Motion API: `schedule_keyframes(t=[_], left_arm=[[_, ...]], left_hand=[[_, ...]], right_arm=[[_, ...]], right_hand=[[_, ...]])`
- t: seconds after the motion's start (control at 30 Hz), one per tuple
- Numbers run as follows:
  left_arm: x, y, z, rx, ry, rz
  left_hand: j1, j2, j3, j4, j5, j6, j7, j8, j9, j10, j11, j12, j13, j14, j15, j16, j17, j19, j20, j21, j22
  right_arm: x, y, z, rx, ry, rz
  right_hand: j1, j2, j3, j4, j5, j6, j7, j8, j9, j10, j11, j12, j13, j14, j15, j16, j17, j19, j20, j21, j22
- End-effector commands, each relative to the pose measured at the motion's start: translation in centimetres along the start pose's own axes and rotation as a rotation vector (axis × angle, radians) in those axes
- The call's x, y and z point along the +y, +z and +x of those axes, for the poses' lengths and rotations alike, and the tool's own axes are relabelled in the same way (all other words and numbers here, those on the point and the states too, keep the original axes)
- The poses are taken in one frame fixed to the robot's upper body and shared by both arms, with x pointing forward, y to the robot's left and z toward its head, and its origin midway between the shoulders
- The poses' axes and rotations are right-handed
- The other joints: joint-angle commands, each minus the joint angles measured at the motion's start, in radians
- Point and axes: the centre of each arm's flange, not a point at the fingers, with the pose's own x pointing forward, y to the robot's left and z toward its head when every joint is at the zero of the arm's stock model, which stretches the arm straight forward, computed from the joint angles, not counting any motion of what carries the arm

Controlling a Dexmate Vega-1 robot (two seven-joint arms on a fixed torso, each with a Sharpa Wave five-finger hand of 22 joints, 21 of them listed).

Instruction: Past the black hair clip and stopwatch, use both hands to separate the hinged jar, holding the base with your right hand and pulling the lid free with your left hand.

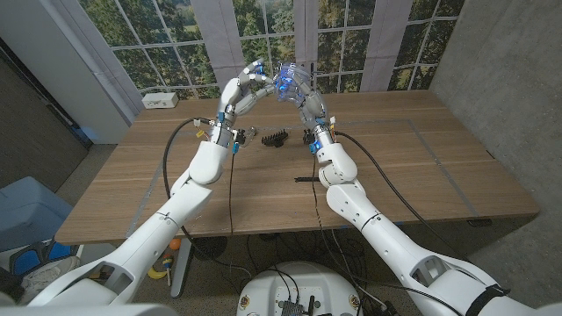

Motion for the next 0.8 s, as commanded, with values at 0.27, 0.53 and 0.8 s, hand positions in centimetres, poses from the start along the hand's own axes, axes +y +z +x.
schedule_keyframes(t=[0.27, 0.53, 0.8], left_arm=[[0.7, 1.6, 0.0, 0.03, -0.012, 0.153], [1.3, 2.1, 0.2, 0.051, -0.059, 0.218], [1.9, 2.6, 0.5, 0.06, -0.098, 0.295]], left_hand=[[-0.037, 0.072, 0.026, 0.019, 0.0, -0.04, 0.011, 0.024, 0.065, 0.079, -0.003, 0.025, 0.017, 0.021, -0.151, 0.008, 0.008, 0.017, -0.017, 0.009, 0.006], [-0.053, 0.089, 0.042, 0.022, 0.007, -0.081, 0.021, 0.048, 0.119, 0.09, -0.001, 0.027, 0.028, 0.015, -0.15, 0.001, 0.008, 0.018, -0.025, 0.012, 0.007], [-0.064, 0.098, 0.053, 0.025, 0.012, -0.11, 0.023, 0.063, 0.156, 0.088, 0.0, 0.024, 0.034, 0.011, -0.148, -0.002, 0.01, 0.017, -0.028, 0.013, 0.008]], right_arm=[[-3.6, 0.4, 0.5, -0.053, 0.145, -0.214], [-4.8, 1.4, 0.0, -0.051, 0.195, -0.39], [-6.1, 2.1, -0.6, -0.01, 0.197, -0.509]], right_hand=[[0.253, 0.254, 0.149, 0.026, 0.003, 0.134, -0.157, 0.005, 0.029, 0.177, -0.201, 0.005, 0.031, 0.356, -0.319, -0.003, 0.16, -0.062, -0.15, 0.013, 0.003], [0.242, 0.252, 0.143, 0.031, 0.013, 0.126, -0.171, 0.015, 0.063, 0.163, -0.207, 0.014, 0.067, 0.341, -0.32, -0.008, 0.163, -0.082, -0.159, 0.018, 0.002], [0.24, 0.252, 0.141, 0.031, 0.018, 0.122, -0.172, 0.018, 0.08, 0.158, -0.207, 0.015, 0.079, 0.331, -0.32, -0.01, 0.164, -0.094, -0.16, 0.02, 0.001]])
